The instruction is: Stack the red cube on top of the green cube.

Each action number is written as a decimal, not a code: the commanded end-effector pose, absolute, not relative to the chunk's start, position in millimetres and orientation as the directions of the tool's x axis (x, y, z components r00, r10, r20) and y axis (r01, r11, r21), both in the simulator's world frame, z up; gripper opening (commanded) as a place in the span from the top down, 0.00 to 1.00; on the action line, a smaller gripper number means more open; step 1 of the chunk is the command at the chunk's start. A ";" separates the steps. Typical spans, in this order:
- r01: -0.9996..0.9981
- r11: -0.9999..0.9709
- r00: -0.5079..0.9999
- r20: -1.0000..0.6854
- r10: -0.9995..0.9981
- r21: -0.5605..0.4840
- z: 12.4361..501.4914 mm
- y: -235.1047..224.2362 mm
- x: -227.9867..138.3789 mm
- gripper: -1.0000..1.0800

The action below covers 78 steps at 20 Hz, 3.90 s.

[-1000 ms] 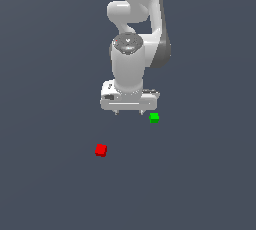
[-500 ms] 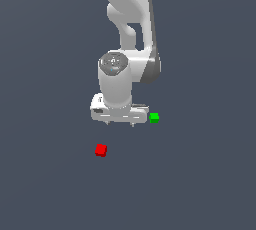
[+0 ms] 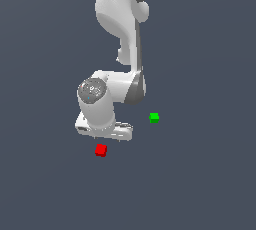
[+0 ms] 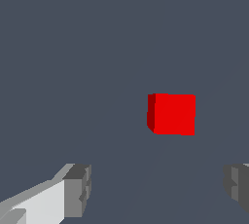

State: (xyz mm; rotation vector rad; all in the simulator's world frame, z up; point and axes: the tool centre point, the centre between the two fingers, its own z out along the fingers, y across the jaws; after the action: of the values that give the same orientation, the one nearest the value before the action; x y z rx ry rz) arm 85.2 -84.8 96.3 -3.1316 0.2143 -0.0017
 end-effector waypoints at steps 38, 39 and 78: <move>-0.174 -0.985 0.985 0.000 -0.174 0.000 19.9 -118.5 112.3 1.00; -0.174 -0.985 0.985 0.000 -0.174 0.000 19.9 -118.5 112.3 1.00; -0.174 -0.985 0.985 0.001 -0.174 0.000 118.8 -114.3 108.9 1.00</move>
State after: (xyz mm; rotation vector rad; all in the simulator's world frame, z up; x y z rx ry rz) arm 109.8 -116.2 118.7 -3.1296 0.2752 -0.0001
